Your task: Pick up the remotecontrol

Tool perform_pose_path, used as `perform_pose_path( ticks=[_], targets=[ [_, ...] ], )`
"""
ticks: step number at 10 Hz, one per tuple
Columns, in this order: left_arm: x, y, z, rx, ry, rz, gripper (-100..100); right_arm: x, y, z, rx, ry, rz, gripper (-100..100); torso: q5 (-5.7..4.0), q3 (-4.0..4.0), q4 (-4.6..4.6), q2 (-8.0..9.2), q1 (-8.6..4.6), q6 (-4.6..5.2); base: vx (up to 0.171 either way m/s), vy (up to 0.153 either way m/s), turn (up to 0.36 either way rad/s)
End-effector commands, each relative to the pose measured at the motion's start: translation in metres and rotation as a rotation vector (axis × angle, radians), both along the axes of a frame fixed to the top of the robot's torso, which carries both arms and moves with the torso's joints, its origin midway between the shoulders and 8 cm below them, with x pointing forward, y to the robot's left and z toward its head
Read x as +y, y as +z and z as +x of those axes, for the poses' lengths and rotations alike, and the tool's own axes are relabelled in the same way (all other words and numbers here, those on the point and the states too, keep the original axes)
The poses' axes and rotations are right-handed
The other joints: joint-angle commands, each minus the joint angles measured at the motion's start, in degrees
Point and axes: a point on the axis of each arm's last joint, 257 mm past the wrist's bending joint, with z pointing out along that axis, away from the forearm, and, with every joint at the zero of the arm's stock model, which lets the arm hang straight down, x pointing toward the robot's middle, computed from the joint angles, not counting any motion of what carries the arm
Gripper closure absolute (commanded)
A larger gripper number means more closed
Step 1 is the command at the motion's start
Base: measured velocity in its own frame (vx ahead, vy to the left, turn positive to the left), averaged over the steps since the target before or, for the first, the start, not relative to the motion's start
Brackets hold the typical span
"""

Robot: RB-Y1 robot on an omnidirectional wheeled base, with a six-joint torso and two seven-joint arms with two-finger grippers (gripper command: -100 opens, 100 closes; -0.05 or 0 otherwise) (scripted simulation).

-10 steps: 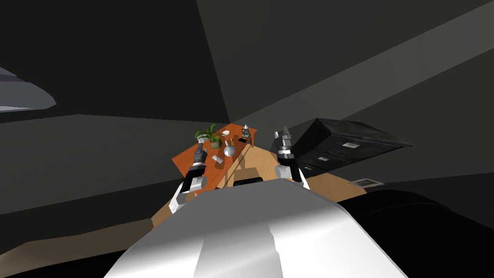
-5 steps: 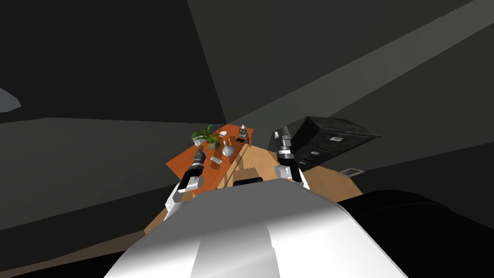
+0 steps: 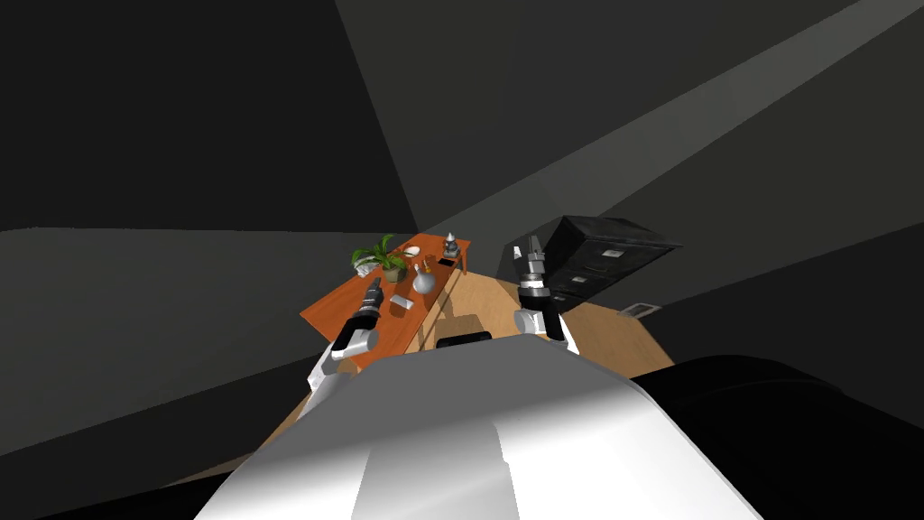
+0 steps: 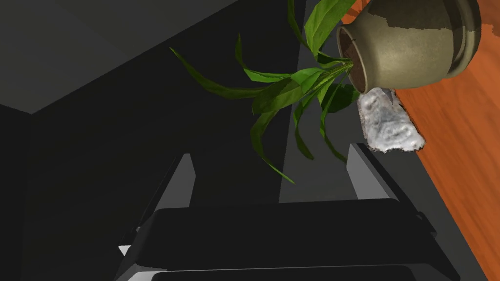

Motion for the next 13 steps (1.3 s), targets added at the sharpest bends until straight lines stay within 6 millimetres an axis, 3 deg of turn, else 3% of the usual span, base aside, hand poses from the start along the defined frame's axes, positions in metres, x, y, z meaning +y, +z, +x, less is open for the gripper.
perform_pose_path(
  ticks=[1,9,13],
  targets=[
    [0.019,-0.017,0.003,0.066,0.021,0.005,-100,0.000,0.000,0.000,0.000,0.000,0.000,0,0.00,0.00,0.00,0.00,0.00,0.00,-0.028,0.031,-0.172],
    [0.085,-0.099,-0.012,0.364,0.112,-0.017,-100,0.000,0.000,0.000,0.000,0.000,0.000,0,0.00,-0.03,-0.01,-0.05,0.00,-0.02,-0.019,0.030,-0.148],
    [0.118,-0.141,-0.034,0.514,0.167,-0.048,-100,0.000,0.000,0.000,0.000,0.000,0.000,0,0.00,-0.06,-0.03,-0.11,-0.02,-0.03,-0.006,0.025,-0.151]
  ],
)
